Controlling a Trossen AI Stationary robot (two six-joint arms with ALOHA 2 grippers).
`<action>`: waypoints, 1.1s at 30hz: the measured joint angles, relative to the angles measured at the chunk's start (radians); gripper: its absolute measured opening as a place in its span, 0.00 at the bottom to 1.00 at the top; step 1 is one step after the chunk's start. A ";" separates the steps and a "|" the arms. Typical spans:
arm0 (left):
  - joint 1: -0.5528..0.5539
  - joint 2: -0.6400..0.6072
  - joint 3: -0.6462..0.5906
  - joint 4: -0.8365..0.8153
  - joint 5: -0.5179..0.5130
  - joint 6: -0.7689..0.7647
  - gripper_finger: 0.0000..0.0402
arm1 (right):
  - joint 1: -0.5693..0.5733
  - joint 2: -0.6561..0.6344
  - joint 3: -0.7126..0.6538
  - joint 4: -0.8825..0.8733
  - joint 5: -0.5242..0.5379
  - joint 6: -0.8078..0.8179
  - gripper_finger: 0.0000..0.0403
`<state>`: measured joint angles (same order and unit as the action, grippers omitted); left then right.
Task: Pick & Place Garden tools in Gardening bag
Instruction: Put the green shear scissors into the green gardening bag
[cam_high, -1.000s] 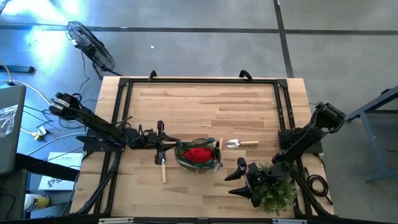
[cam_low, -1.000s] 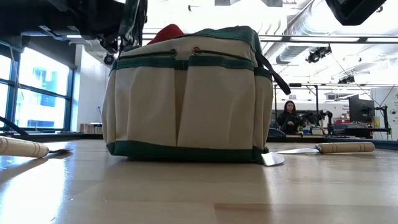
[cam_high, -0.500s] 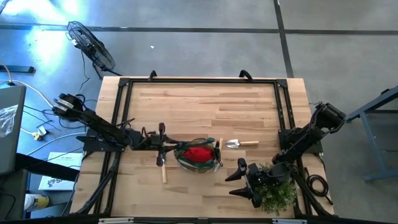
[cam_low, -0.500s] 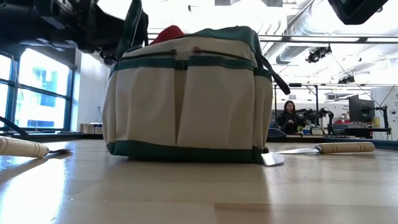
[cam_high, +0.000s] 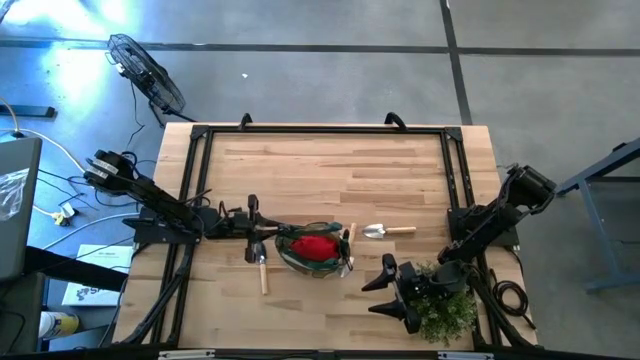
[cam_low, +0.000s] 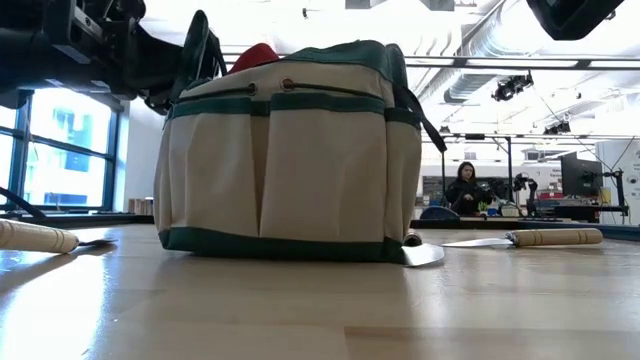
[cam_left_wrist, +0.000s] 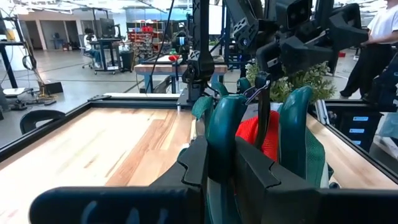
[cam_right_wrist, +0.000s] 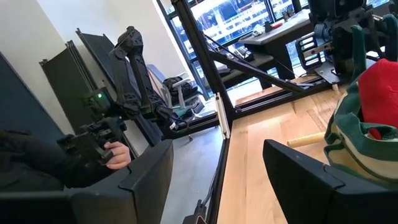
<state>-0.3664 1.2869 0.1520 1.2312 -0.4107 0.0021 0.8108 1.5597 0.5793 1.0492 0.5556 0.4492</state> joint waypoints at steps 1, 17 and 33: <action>0.000 0.000 0.000 0.000 0.000 0.000 0.10 | 0.000 0.000 0.000 0.000 0.006 0.000 0.60; 0.000 0.000 0.000 -0.044 0.035 0.014 0.10 | -0.002 0.000 0.000 0.000 0.022 0.001 0.60; 0.000 0.001 0.000 -0.063 0.050 -0.014 0.28 | -0.002 0.000 0.000 0.000 0.022 0.002 0.60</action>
<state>-0.3666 1.2877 0.1516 1.1683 -0.3611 -0.0124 0.8089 1.5597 0.5789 1.0496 0.5777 0.4515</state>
